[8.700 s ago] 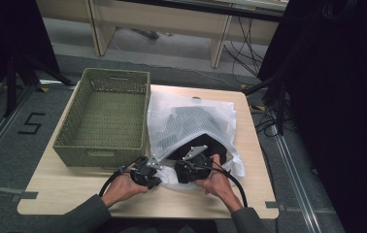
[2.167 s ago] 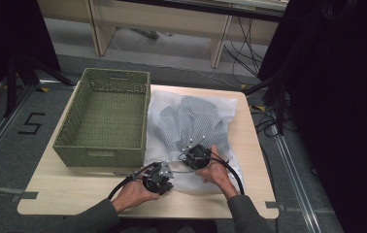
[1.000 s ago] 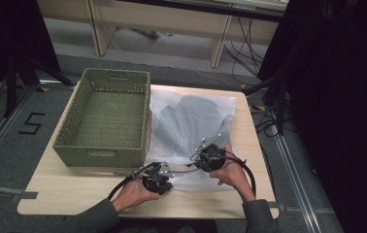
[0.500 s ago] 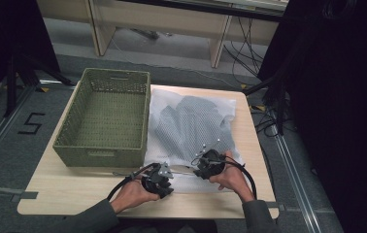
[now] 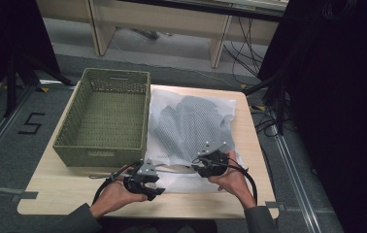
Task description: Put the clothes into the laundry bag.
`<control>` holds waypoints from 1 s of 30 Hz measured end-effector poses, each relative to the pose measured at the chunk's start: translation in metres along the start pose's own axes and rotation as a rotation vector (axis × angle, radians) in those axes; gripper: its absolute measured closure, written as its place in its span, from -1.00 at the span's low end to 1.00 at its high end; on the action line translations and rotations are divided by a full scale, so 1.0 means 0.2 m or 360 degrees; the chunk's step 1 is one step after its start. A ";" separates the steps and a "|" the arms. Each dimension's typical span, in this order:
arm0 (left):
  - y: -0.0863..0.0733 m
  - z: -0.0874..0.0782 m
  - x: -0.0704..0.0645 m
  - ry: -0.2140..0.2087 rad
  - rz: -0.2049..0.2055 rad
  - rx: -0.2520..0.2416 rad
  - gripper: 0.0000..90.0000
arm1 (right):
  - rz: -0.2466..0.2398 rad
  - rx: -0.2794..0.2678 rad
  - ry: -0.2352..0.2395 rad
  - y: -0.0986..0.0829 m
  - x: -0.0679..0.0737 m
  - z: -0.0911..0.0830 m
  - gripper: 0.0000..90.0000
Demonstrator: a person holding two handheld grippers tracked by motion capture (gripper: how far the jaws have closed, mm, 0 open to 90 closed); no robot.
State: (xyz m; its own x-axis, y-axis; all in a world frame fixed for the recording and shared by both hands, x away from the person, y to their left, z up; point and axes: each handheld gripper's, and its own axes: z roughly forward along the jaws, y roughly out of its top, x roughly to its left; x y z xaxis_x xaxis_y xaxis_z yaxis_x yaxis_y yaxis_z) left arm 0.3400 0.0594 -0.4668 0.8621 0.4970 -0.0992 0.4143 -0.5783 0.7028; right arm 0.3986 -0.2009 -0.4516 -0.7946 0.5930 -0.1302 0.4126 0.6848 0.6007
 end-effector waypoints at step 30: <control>-0.17 -0.20 0.07 0.0073 -0.0111 0.0003 0.04 | -0.0105 0.0196 0.0124 0.01 0.06 0.15 0.57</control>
State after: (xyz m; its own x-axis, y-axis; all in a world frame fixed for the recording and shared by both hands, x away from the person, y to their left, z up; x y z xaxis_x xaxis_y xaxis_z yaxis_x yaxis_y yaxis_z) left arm 0.3268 0.1116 -0.4634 0.8169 0.5651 -0.1154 0.4733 -0.5424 0.6941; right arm 0.4025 -0.1793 -0.4760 -0.8521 0.5134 -0.1016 0.4060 0.7709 0.4907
